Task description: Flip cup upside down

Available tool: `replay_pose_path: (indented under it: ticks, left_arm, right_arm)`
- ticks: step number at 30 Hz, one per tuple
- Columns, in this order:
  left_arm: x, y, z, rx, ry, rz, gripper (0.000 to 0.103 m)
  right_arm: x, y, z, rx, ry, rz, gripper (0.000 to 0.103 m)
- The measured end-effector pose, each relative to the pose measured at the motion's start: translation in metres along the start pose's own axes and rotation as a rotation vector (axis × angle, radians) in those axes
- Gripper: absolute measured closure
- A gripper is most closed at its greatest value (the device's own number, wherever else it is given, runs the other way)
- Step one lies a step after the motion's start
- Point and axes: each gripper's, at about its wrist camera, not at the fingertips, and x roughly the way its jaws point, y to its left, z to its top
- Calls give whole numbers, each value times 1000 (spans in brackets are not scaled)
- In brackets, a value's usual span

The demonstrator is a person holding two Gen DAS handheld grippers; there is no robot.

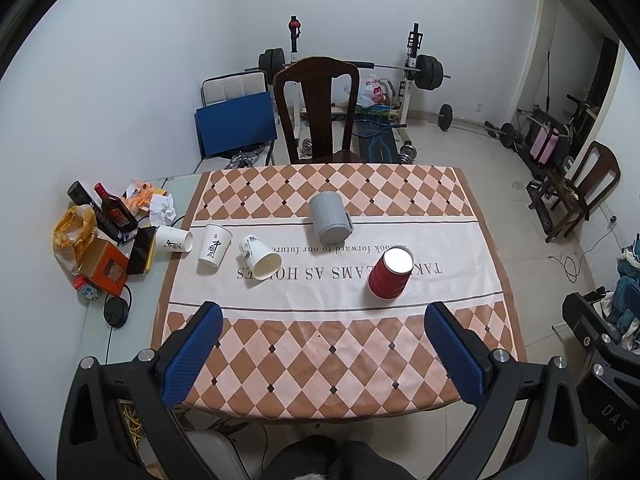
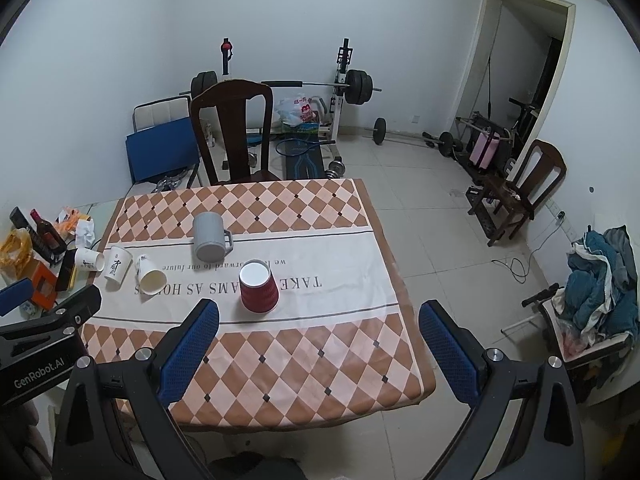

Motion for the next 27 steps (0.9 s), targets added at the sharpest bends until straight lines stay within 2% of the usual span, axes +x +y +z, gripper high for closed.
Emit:
replay_pose_path:
  ticks: [27]
  left_arm:
    - [-13,1,-13,-12,-10,36,0]
  right_arm:
    - [-13,-11,-13,-3,-3,19,2]
